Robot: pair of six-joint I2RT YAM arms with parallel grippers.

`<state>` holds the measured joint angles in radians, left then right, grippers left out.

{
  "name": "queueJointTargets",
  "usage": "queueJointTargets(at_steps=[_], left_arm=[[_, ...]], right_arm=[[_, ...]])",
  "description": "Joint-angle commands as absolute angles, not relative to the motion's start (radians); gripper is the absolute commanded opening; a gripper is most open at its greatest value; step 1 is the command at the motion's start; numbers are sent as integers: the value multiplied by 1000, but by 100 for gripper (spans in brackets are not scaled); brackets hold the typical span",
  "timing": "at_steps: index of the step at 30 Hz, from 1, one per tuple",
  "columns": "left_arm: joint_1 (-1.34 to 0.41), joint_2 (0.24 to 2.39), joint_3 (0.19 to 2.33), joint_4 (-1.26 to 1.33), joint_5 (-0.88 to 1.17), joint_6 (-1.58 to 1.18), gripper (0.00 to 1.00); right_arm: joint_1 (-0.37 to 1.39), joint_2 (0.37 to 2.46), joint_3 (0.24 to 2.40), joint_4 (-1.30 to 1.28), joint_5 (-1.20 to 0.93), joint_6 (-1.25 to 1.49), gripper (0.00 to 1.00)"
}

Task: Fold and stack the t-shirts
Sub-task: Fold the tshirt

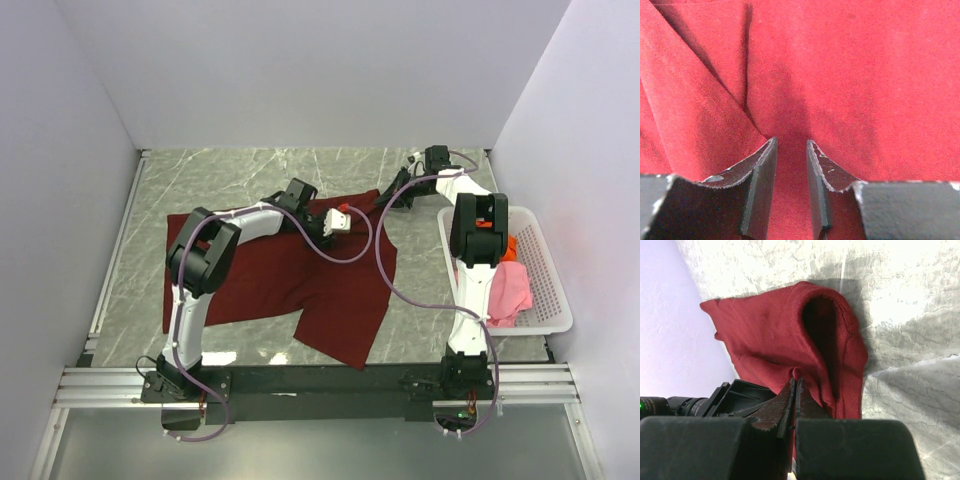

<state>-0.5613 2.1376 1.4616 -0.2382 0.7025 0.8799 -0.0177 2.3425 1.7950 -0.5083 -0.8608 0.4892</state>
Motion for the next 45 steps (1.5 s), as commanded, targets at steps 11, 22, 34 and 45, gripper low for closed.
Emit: queueJointTargets(at_steps=[11, 22, 34, 45], left_arm=[[-548, 2077, 1420, -140, 727, 1025, 34], [-522, 2161, 1519, -271, 713, 1147, 29], [-520, 2197, 1554, -310, 724, 1180, 20], [-509, 2131, 1574, -279, 804, 1071, 0]], right_arm=[[-11, 2336, 1795, -492, -861, 474, 0], [-11, 2342, 1799, -485, -861, 482, 0], [-11, 2341, 1799, -497, -859, 472, 0], [-12, 2261, 1755, -518, -893, 472, 0]])
